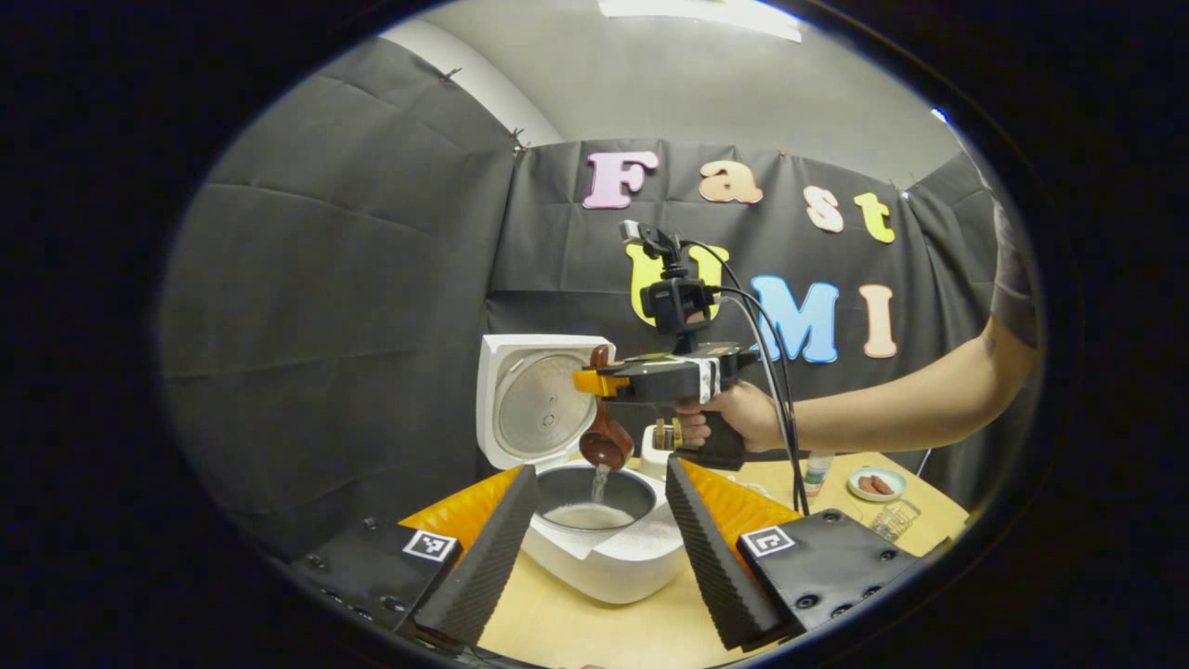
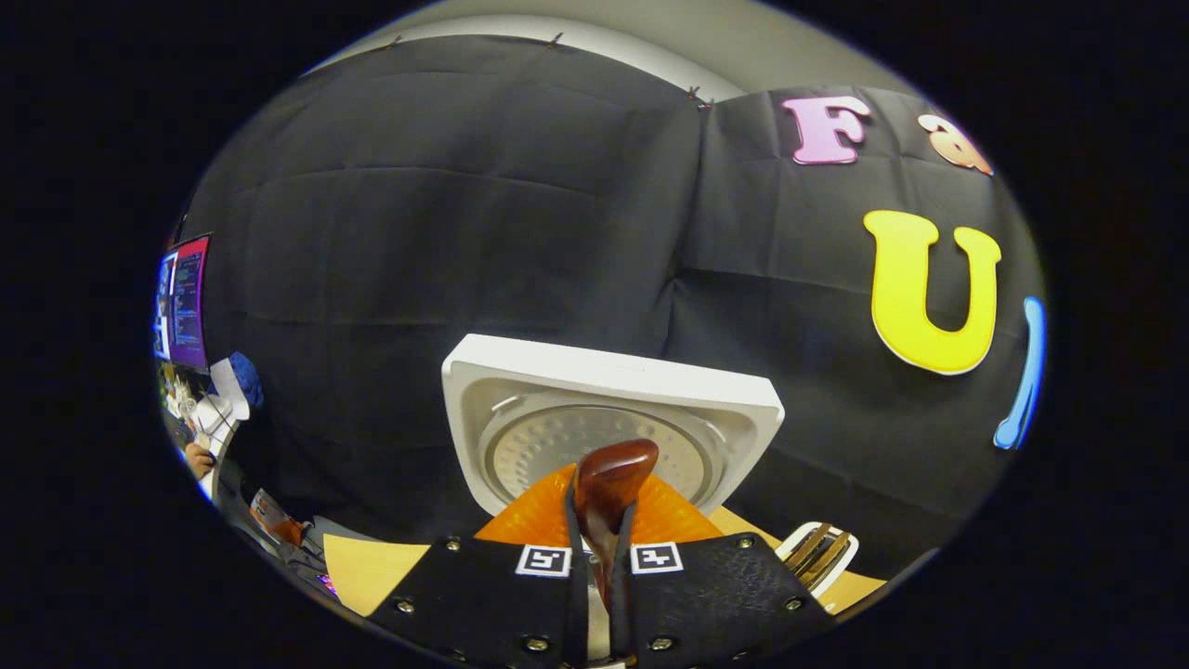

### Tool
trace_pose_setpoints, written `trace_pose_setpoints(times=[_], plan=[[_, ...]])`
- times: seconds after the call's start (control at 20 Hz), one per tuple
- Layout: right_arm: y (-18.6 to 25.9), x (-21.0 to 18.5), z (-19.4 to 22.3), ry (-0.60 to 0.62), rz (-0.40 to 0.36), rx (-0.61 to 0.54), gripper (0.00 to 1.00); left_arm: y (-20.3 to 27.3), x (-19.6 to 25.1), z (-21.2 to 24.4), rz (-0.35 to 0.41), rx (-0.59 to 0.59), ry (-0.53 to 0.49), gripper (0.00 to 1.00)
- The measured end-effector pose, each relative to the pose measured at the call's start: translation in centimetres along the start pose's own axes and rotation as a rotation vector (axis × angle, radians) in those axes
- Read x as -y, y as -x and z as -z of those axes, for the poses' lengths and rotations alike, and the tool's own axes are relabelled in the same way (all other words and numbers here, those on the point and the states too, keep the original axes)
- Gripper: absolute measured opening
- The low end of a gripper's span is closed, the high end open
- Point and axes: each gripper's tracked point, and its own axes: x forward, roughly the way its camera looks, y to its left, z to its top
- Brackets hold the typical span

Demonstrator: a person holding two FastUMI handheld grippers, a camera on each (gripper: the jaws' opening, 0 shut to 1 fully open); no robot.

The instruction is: Close the left gripper, press the button to open the rice cooker; take a wooden spoon from the chopstick holder with the right hand, scoop a spoonful of rice and pour it into the rice cooker, then put the wooden spoon back into the chopstick holder.

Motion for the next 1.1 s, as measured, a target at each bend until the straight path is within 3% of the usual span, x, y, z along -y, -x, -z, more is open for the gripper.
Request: trace_pose_setpoints(times=[0.2, 0.45, 0.55, 0.7, 0.8, 0.9, 1.1], plan=[[1.0, 1.0, -0.7, -0.131, 0.022, 0.034, 0.09, 0.0, 0.0, 0.0, -0.003, 0.009, 0.005, 0.95], [5.0, 6.1, -1.3, -0.587, 0.065, 0.098, 0.09, 0.4, 0.5, -0.6, 0.027, 0.017, 0.0, 0.92], [7.1, 8.4, -0.9, -0.775, 0.084, 0.128, 0.09, 0.6, 1.0, -0.9, 0.052, 0.018, -0.007, 0.99], [10.9, 11.0, 0.2, -0.988, 0.091, 0.164, 0.09, 0.4, 3.8, -0.9, 0.1, 0.02, -0.018, 0.96], [13.8, 12.6, 0.7, -1.083, 0.105, 0.195, 0.09, -0.1, 5.6, -1.4, 0.13, 0.025, -0.029, 0.93], [17.0, 14.3, 1.0, -1.158, 0.13, 0.234, 0.09, -0.7, 7.0, -1.8, 0.158, 0.027, -0.031, 0.99], [23.2, 17.3, 2.2, -1.208, 0.204, 0.289, 0.09, -1.1, 10.1, -2.0, 0.212, 0.026, -0.043, 0.96]])
